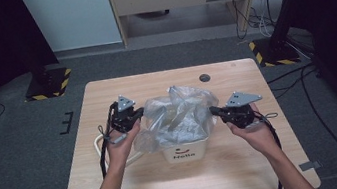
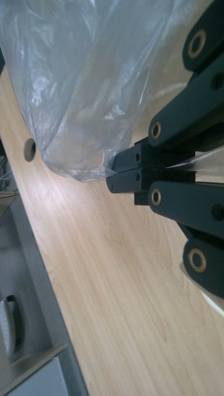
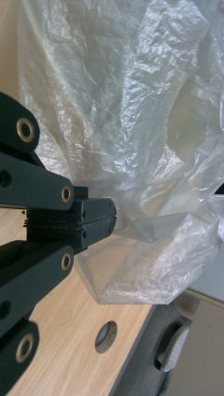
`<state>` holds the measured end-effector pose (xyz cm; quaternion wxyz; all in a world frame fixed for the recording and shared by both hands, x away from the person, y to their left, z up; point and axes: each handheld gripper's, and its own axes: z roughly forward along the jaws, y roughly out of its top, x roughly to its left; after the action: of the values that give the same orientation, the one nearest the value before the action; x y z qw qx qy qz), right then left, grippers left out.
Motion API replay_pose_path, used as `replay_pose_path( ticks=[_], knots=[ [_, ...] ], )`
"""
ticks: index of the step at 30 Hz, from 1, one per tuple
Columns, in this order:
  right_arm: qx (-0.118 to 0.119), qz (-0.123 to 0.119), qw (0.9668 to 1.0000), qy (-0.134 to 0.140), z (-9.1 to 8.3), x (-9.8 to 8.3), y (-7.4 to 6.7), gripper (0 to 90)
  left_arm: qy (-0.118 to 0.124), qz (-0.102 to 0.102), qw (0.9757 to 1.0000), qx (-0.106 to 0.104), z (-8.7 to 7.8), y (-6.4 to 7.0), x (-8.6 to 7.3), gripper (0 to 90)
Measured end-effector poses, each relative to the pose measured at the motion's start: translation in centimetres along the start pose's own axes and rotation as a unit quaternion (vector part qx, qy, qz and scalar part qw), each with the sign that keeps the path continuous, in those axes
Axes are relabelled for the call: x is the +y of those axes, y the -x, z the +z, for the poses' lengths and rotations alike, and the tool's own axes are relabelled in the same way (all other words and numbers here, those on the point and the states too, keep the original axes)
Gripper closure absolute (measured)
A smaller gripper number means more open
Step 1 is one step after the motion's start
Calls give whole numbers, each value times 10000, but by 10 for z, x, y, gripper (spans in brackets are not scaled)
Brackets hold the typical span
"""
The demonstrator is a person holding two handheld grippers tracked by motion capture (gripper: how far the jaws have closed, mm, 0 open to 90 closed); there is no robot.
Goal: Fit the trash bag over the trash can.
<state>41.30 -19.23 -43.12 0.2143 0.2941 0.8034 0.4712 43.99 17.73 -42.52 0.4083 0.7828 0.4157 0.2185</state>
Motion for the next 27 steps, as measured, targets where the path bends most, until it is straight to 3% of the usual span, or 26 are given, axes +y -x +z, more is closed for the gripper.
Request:
replay_pose_path(
  ticks=[11,20,27],
  knots=[
    [31,19,9996,-282,14,-7,-4,900,-458,-183,9987,-115,18,-7,-18,900],
    [44,98,9991,-422,21,-9,-4,892,-656,-100,9975,-230,23,-3,-26,900],
    [-248,231,9994,-87,7,-5,-2,687,-426,-134,9988,-222,16,-3,-25,900]
  ],
)
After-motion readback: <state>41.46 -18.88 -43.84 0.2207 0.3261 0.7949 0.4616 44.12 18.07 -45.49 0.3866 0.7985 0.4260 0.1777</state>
